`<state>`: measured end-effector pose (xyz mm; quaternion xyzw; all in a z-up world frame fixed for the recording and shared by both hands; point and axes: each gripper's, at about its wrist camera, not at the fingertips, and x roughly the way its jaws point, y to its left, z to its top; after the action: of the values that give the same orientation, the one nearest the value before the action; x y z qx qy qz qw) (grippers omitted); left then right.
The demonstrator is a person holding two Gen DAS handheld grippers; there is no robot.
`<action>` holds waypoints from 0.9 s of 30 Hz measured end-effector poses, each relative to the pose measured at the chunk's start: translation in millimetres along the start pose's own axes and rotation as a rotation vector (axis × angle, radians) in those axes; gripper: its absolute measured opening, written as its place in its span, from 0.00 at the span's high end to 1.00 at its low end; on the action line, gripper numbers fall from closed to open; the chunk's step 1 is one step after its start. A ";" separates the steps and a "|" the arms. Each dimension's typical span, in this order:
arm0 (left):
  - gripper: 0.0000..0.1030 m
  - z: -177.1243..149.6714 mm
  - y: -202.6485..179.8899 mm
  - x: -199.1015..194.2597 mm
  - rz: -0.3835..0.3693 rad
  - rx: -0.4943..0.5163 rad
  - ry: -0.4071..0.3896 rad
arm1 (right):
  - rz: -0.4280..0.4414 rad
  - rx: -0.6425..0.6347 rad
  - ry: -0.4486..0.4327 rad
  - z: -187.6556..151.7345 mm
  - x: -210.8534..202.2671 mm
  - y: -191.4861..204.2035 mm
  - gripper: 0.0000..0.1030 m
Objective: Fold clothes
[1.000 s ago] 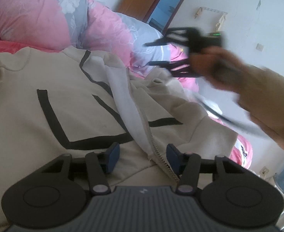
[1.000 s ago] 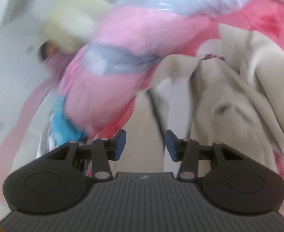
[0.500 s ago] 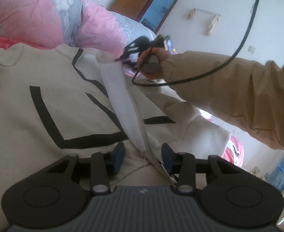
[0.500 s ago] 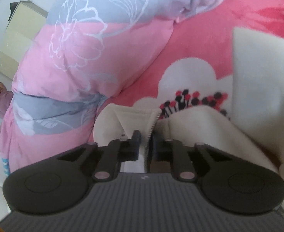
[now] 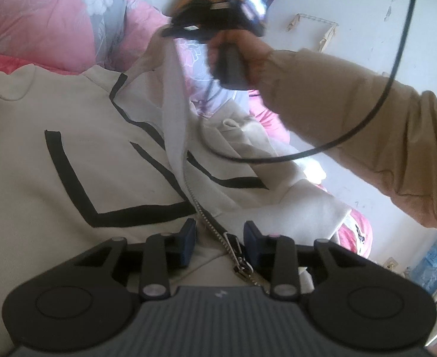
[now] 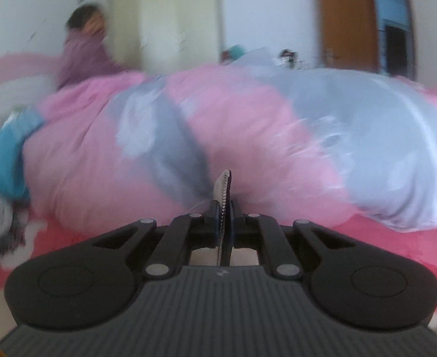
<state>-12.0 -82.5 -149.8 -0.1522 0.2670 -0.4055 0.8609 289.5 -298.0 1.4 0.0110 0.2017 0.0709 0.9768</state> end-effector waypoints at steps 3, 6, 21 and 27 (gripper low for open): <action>0.66 0.8 1.3 0.0 -0.009 -0.006 -0.002 | 0.044 -0.046 0.055 -10.1 23.3 23.1 0.95; 0.66 1.6 2.5 0.0 -0.017 -0.012 -0.004 | 0.076 -0.107 0.112 -21.6 38.6 44.8 0.94; 0.66 1.8 1.9 -0.3 -0.019 -0.014 -0.003 | 0.259 0.290 0.099 -29.5 -43.8 -27.3 0.60; 0.66 1.8 2.8 1.8 -0.013 -0.021 0.002 | 0.096 0.498 0.038 -52.3 -164.8 -104.4 0.50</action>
<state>-8.3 -82.1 -150.3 -0.1625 0.2710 -0.4084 0.8564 133.1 -425.3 12.9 0.2597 0.2303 0.0656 0.9355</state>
